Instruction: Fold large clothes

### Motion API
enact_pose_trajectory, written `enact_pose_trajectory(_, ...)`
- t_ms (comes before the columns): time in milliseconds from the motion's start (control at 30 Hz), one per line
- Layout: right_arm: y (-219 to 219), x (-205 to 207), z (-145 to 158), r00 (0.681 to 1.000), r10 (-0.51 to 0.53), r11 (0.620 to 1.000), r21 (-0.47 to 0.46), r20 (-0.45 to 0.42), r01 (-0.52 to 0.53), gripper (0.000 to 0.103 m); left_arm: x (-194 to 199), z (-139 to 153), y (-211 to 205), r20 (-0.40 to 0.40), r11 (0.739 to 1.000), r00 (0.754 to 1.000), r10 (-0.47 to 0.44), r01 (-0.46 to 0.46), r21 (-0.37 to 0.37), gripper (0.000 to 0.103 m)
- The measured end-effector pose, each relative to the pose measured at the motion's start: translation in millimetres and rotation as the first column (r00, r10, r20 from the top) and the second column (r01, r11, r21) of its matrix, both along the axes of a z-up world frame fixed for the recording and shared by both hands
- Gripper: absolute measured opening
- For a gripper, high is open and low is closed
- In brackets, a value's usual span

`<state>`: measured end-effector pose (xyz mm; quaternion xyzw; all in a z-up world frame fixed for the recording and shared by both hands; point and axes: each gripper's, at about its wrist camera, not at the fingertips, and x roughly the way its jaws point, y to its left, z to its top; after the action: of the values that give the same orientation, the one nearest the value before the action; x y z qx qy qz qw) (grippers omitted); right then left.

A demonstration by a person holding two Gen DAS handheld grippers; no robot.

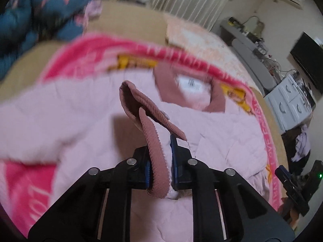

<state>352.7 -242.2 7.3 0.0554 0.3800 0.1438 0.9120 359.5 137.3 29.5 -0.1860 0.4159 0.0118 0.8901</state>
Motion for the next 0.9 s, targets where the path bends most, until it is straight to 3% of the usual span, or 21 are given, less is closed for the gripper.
enact_pose_trajectory(67,-5,3,4,1.000,-0.008,1.000,-0.008,0.018,0.008,0.092,0,17,1,0.041,0.999,0.999,-0.010,0.009,0.034,0.009)
enact_pose_trajectory(167,-6,11,7,1.000,-0.009,1.000,-0.021,0.029,0.009,0.092,3,14,2,0.042,0.997,0.999,-0.014,0.011,0.071,0.009)
enact_pose_trajectory(367,15,25,3,0.998,0.045,0.996,-0.078,0.032,-0.043,0.092,8,-33,5,-0.038,0.990,0.999,-0.004,0.010,0.140,0.009)
enact_pose_trajectory(567,42,45,-8,0.995,0.095,0.987,-0.131,0.012,-0.093,0.092,4,-68,11,-0.097,0.988,0.995,0.007,0.008,0.156,0.010)
enact_pose_trajectory(700,52,63,-26,0.995,0.094,0.982,-0.160,-0.033,-0.098,0.092,2,-82,11,-0.116,0.987,0.993,0.008,0.011,0.161,0.012)
enact_pose_trajectory(833,47,85,-62,0.986,0.029,0.974,-0.218,-0.161,-0.064,0.093,4,-89,10,-0.122,0.985,0.992,0.012,0.009,0.172,0.016)
enact_pose_trajectory(900,43,91,-78,0.983,0.032,0.972,-0.225,-0.182,-0.074,0.095,5,-93,10,-0.127,0.987,0.992,0.017,0.004,0.164,0.018)
